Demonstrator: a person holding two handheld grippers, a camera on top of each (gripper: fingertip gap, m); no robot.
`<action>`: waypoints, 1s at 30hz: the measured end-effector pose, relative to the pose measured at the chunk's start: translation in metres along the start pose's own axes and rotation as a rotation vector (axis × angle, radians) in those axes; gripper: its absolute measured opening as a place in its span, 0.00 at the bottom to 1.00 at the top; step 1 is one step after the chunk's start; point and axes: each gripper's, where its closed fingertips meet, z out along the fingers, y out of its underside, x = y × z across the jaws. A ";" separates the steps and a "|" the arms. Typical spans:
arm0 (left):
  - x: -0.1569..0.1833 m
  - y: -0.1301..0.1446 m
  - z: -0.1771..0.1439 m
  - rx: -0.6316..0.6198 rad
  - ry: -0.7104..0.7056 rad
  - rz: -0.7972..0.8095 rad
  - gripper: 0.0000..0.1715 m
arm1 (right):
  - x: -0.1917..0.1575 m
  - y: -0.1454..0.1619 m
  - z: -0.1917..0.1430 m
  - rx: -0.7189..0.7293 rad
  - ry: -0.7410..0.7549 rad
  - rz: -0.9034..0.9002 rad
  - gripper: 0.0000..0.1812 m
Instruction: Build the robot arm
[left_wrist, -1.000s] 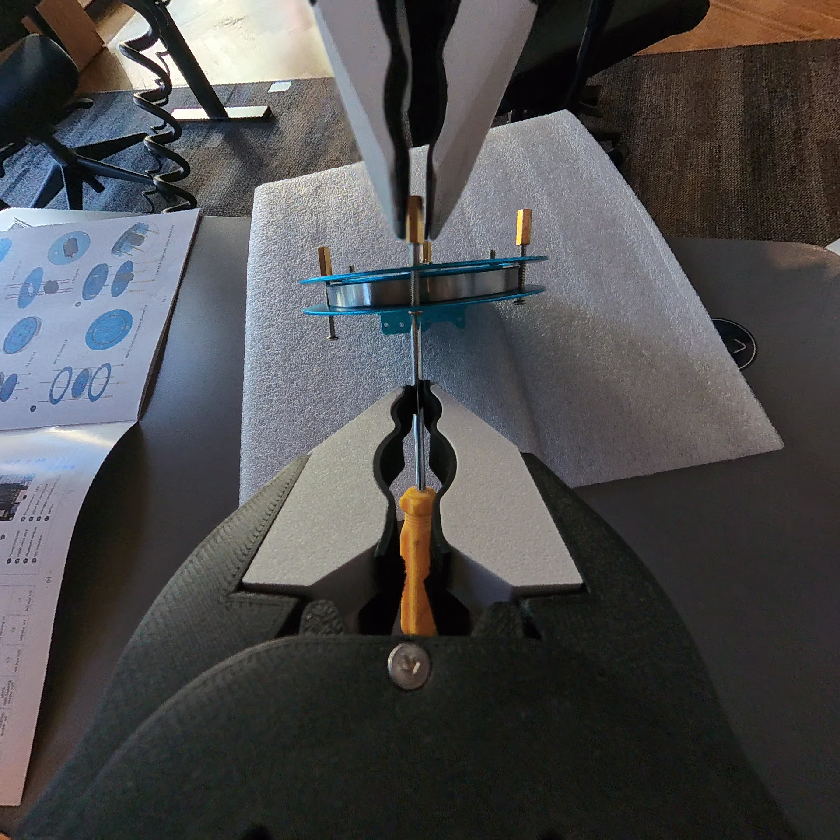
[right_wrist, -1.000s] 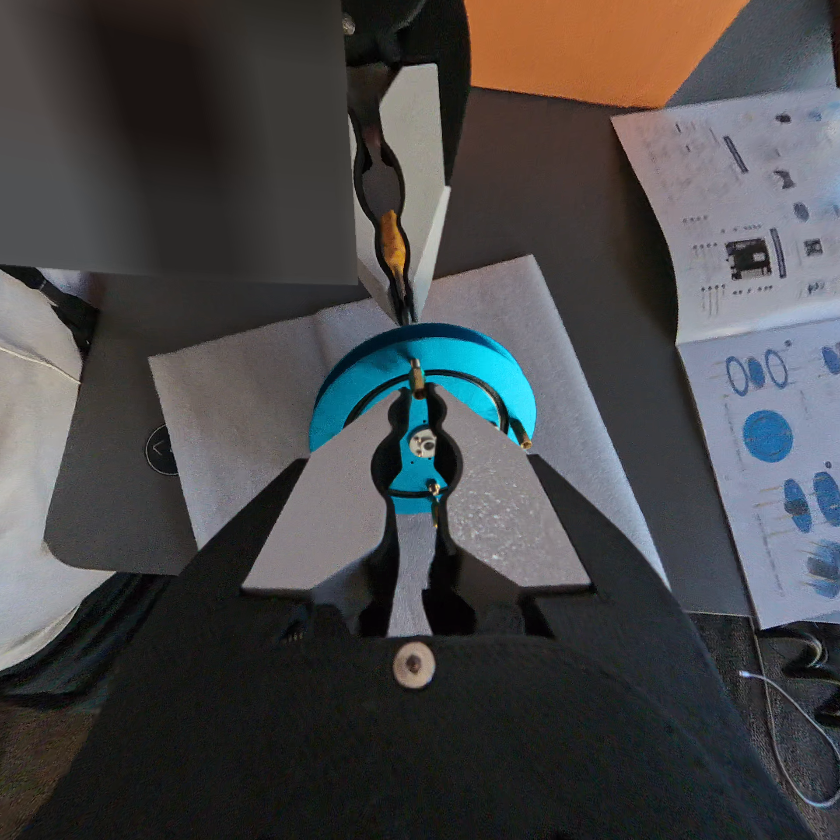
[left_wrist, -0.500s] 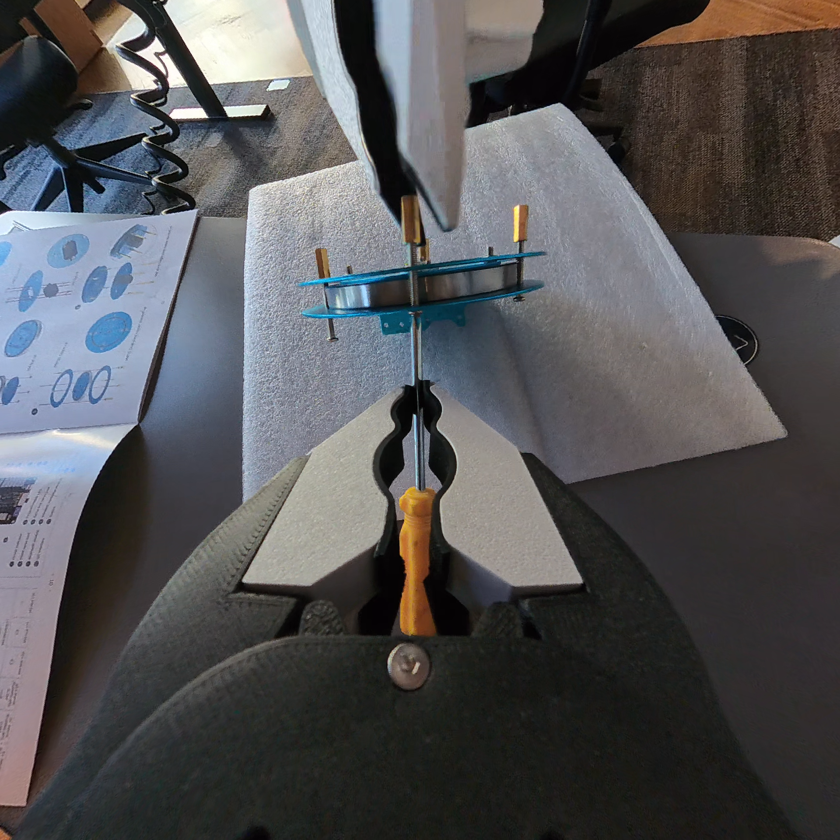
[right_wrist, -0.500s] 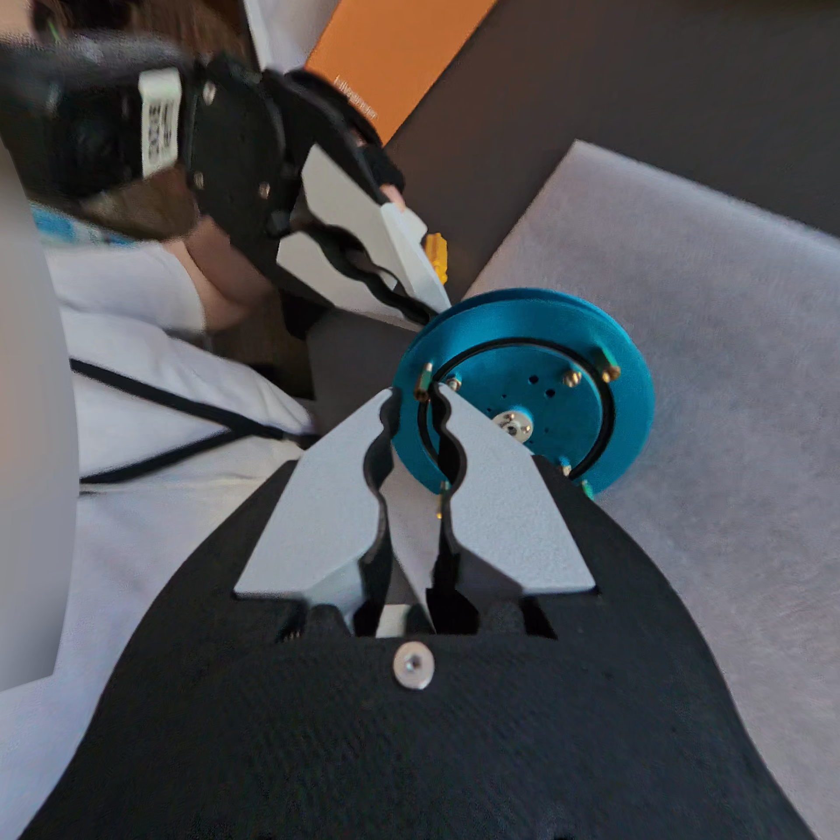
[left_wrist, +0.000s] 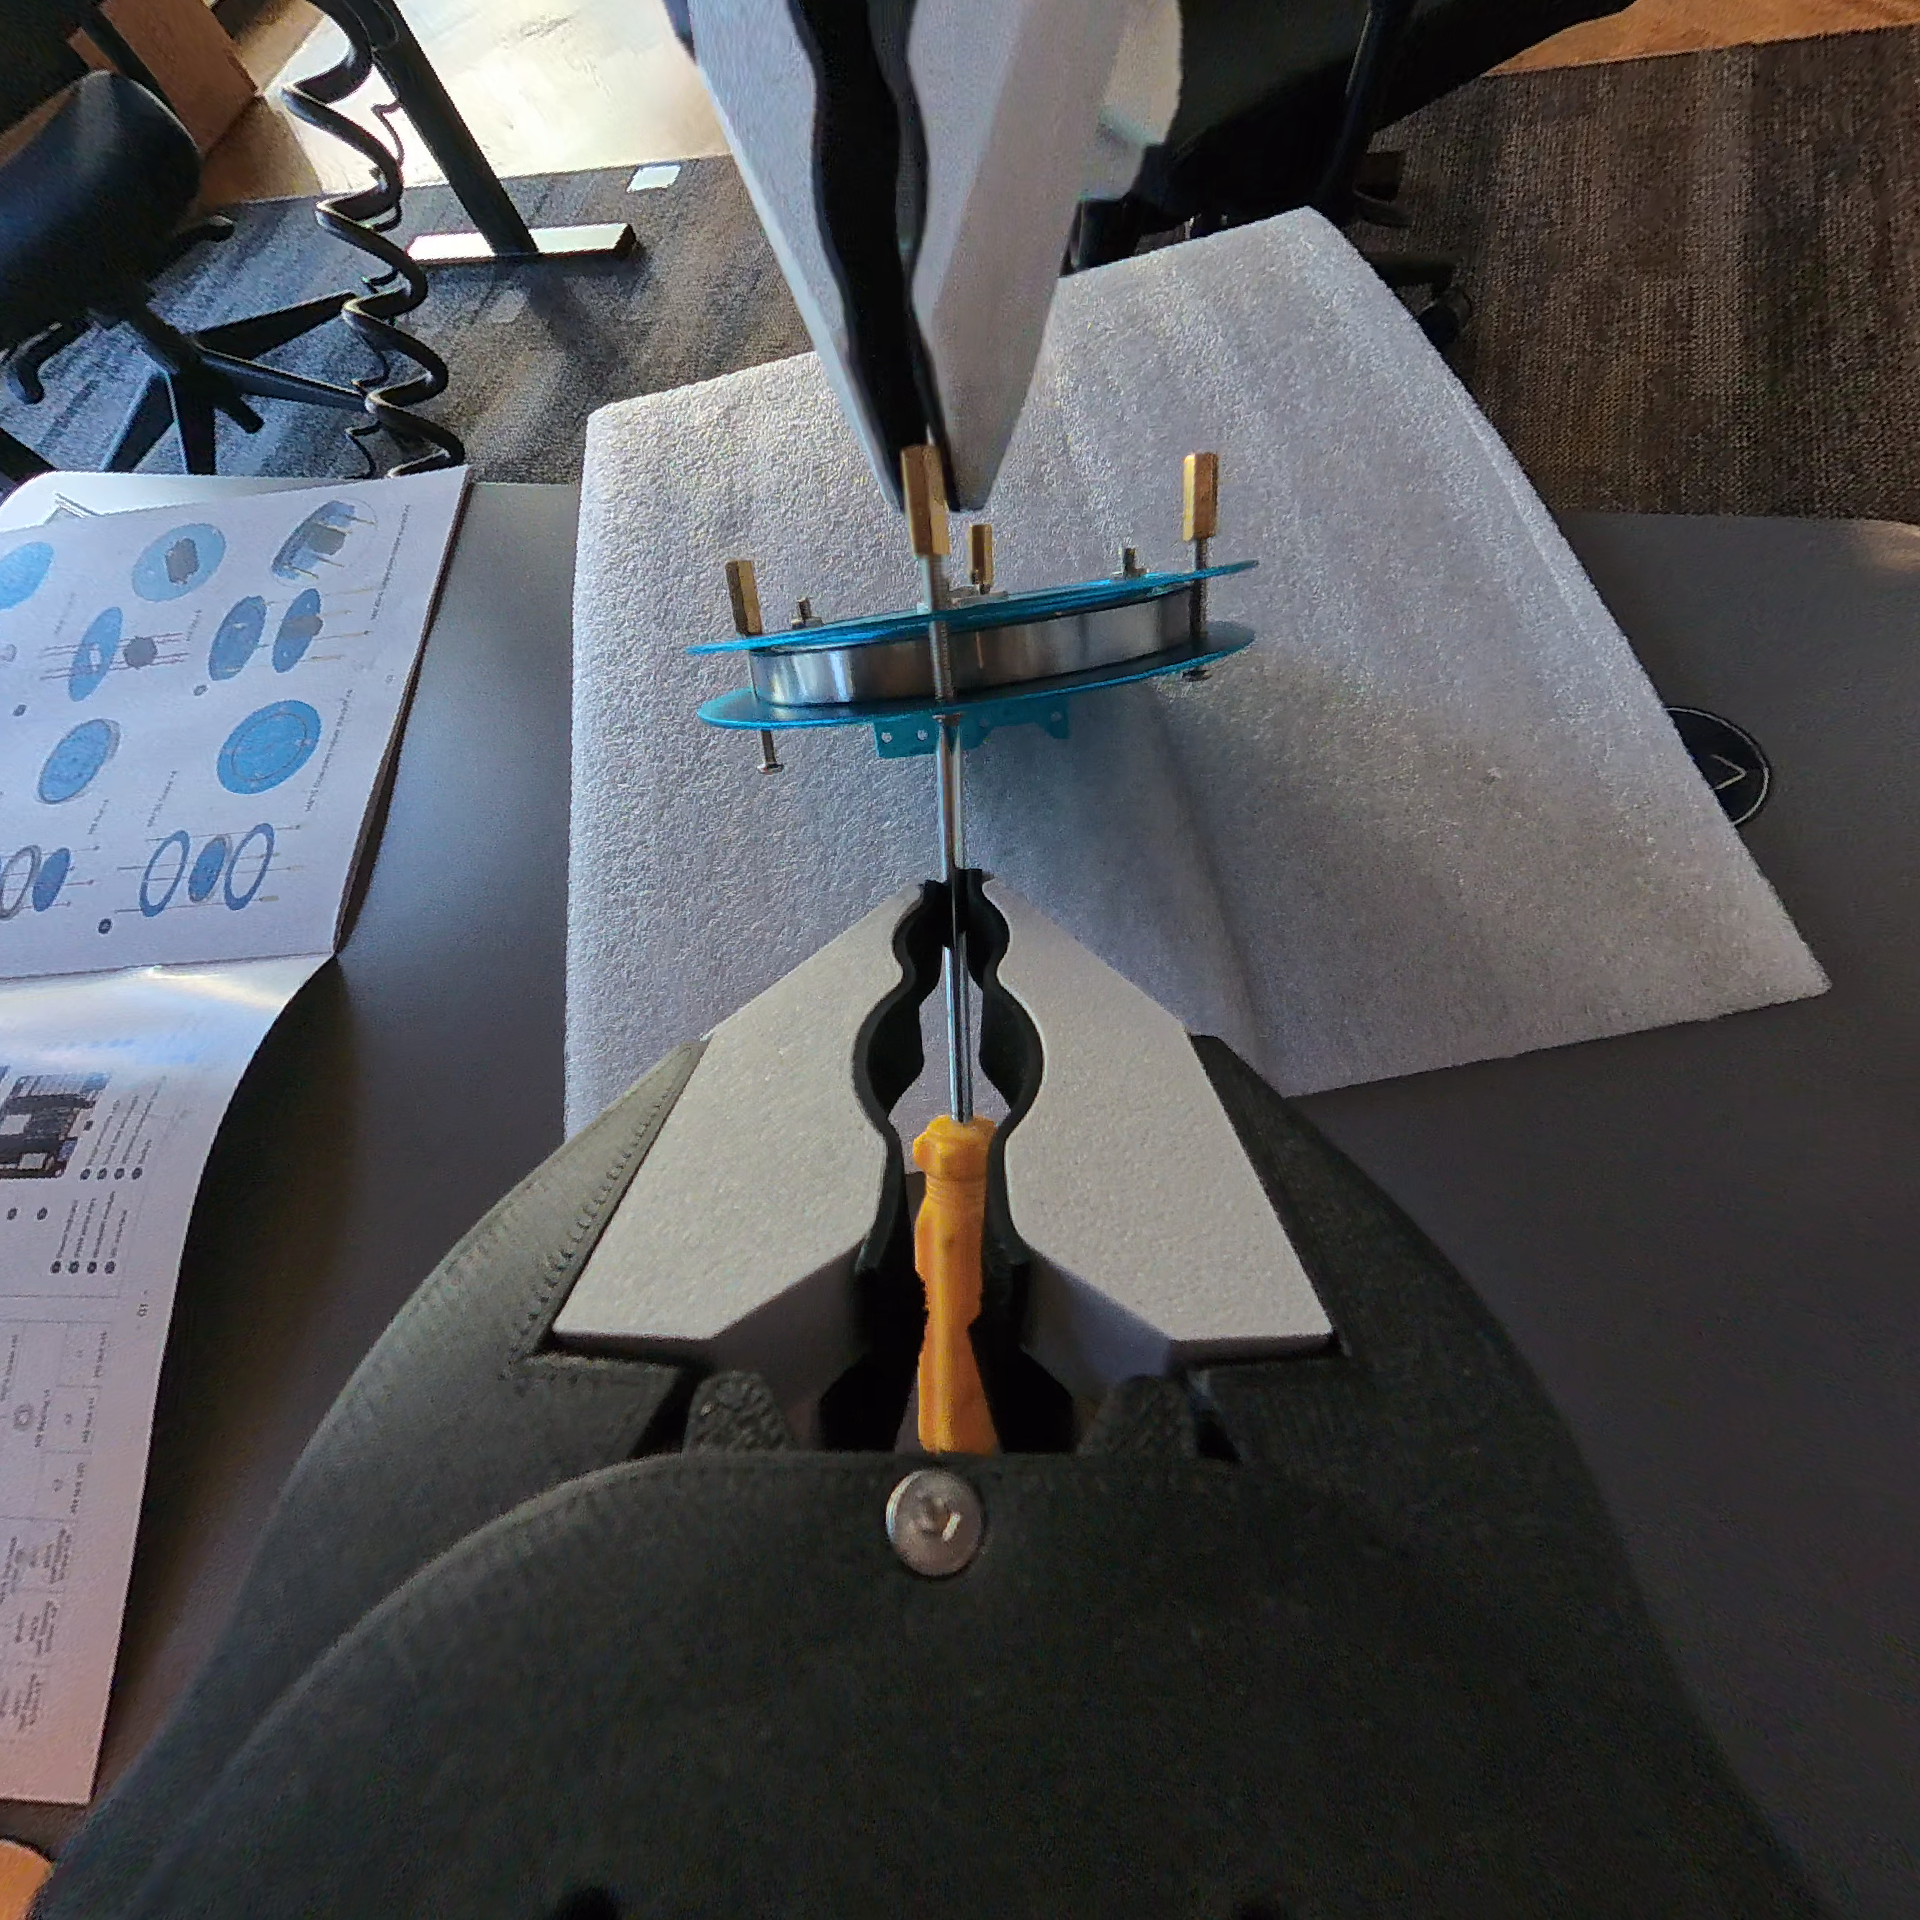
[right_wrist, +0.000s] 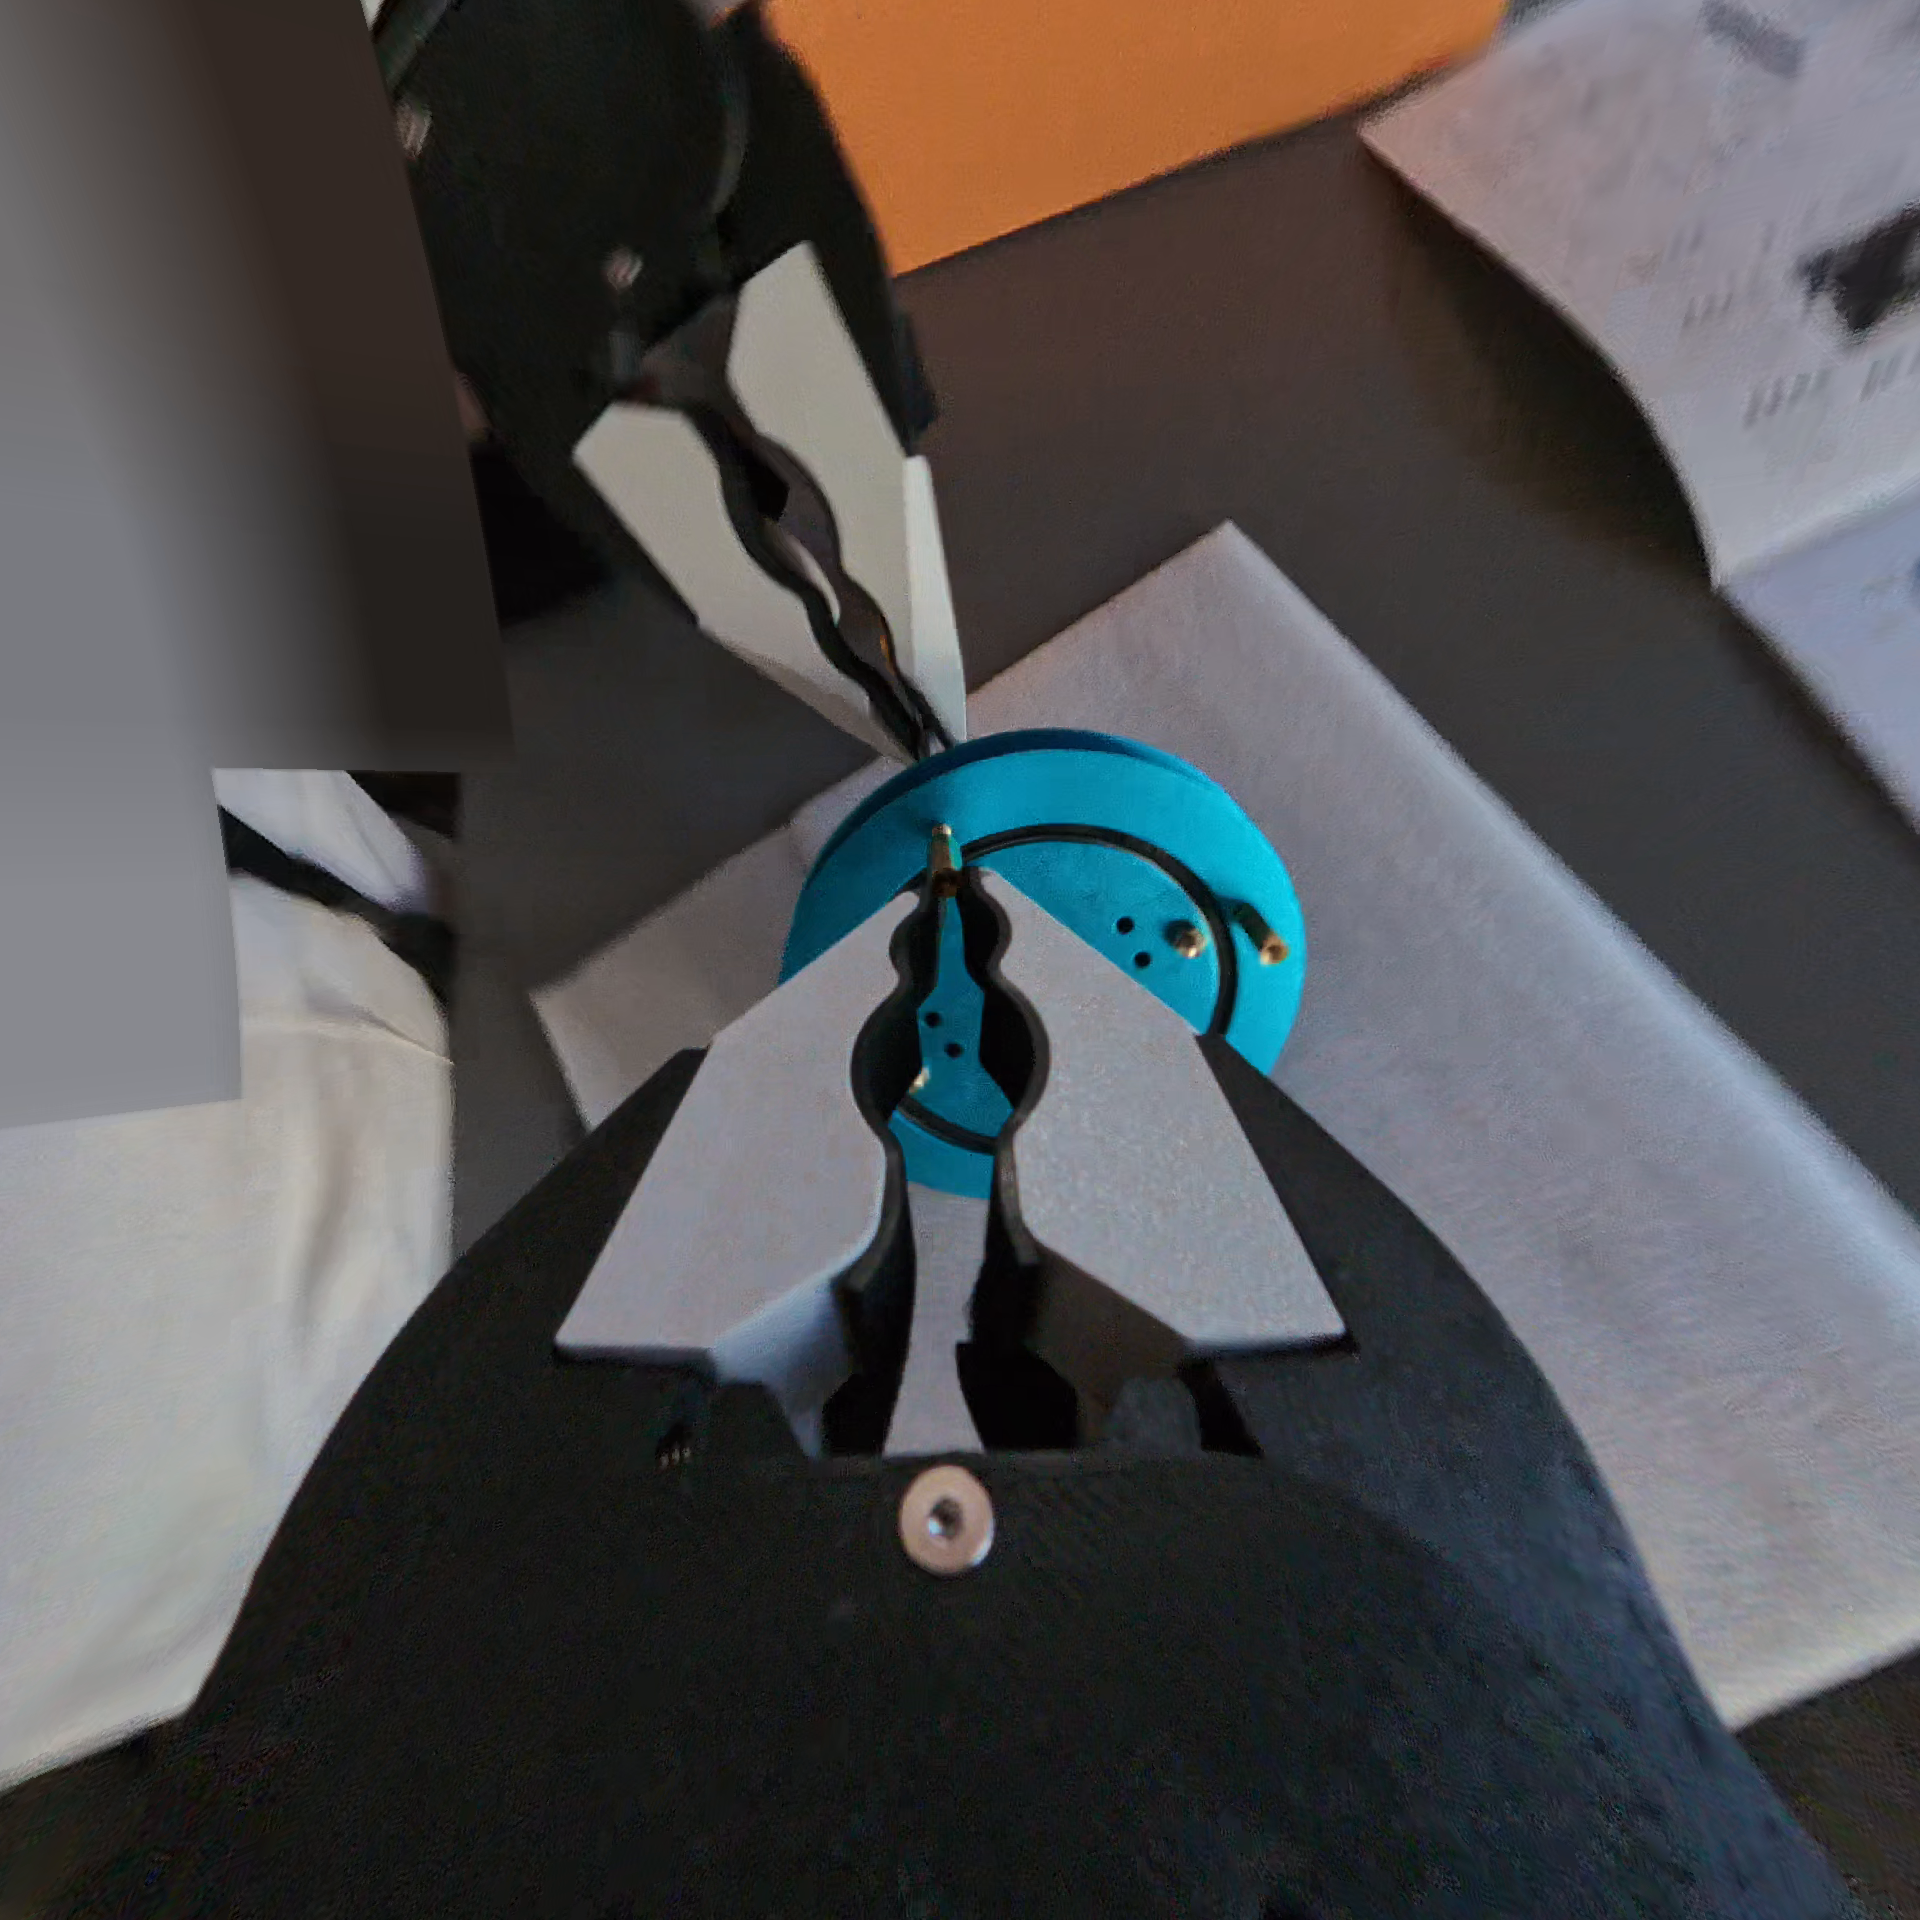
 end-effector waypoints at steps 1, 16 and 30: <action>-0.001 0.000 0.000 -0.004 0.000 -0.002 0.01 | 0.001 0.001 0.001 0.004 -0.030 0.164 0.01; 0.002 -0.001 0.001 0.001 0.009 -0.002 0.01 | -0.005 0.001 -0.003 0.053 0.016 -0.223 0.09; 0.002 0.000 0.002 -0.003 0.015 -0.005 0.01 | -0.006 -0.001 0.001 0.038 -0.090 0.382 0.06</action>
